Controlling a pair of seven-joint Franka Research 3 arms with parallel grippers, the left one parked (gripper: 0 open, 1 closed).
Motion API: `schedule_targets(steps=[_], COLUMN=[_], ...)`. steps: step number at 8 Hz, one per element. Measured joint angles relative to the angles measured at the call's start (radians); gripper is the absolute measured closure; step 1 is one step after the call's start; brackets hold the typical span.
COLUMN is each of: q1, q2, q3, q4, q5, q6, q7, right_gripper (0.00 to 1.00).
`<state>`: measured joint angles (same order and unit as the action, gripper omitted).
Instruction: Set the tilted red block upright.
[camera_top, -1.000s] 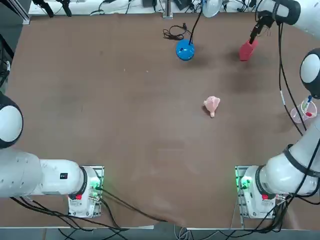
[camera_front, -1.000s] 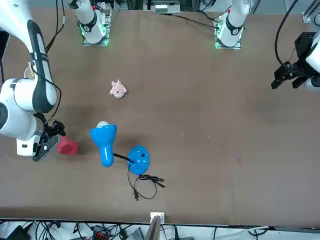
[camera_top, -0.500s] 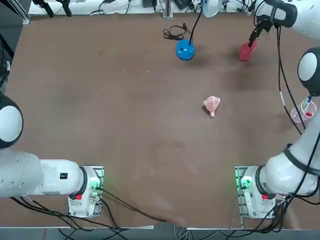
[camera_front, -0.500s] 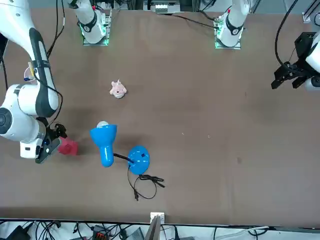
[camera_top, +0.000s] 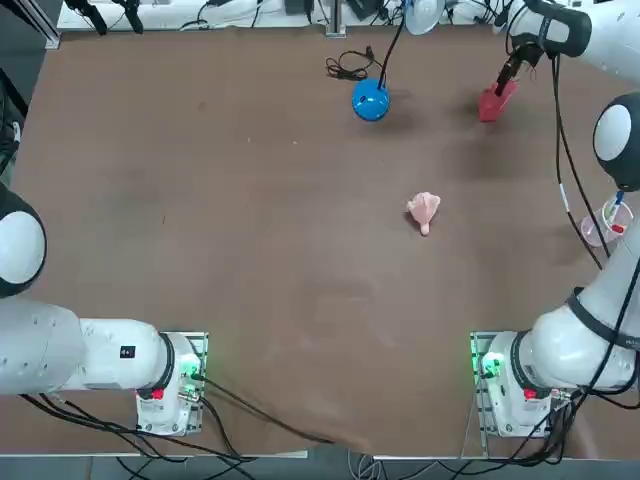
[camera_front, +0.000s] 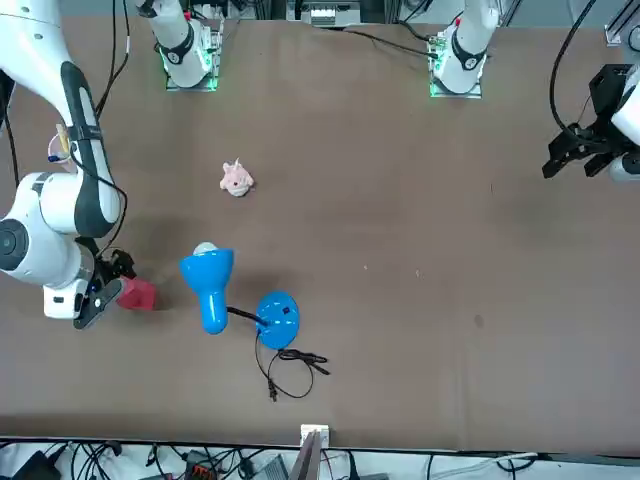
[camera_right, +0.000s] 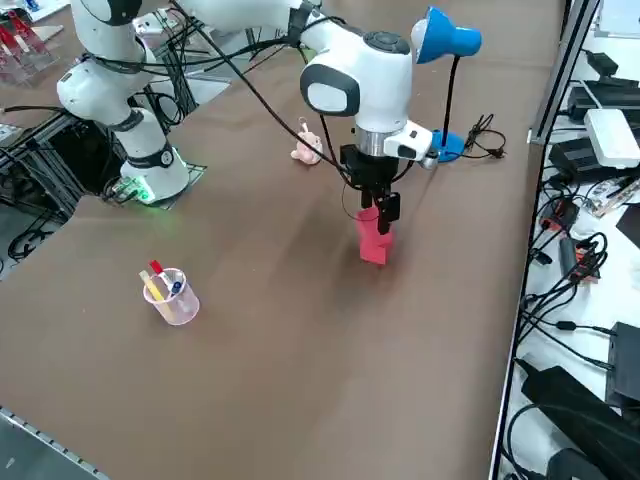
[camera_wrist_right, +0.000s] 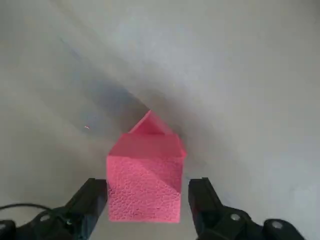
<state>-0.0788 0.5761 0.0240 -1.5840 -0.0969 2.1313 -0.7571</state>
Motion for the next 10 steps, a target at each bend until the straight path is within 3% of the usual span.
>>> schedule_targets(steps=[6, 9, 10], q1=[0.0, 0.0, 0.0], q2=[0.02, 0.032, 0.033], q3=[0.0, 0.0, 0.0], q4=[0.0, 0.0, 0.001], q5=[0.0, 0.0, 0.0], q6=[0.005, 0.017, 0.018], q7=[-0.003, -0.004, -0.004], right_gripper=[0.02, 0.07, 0.14])
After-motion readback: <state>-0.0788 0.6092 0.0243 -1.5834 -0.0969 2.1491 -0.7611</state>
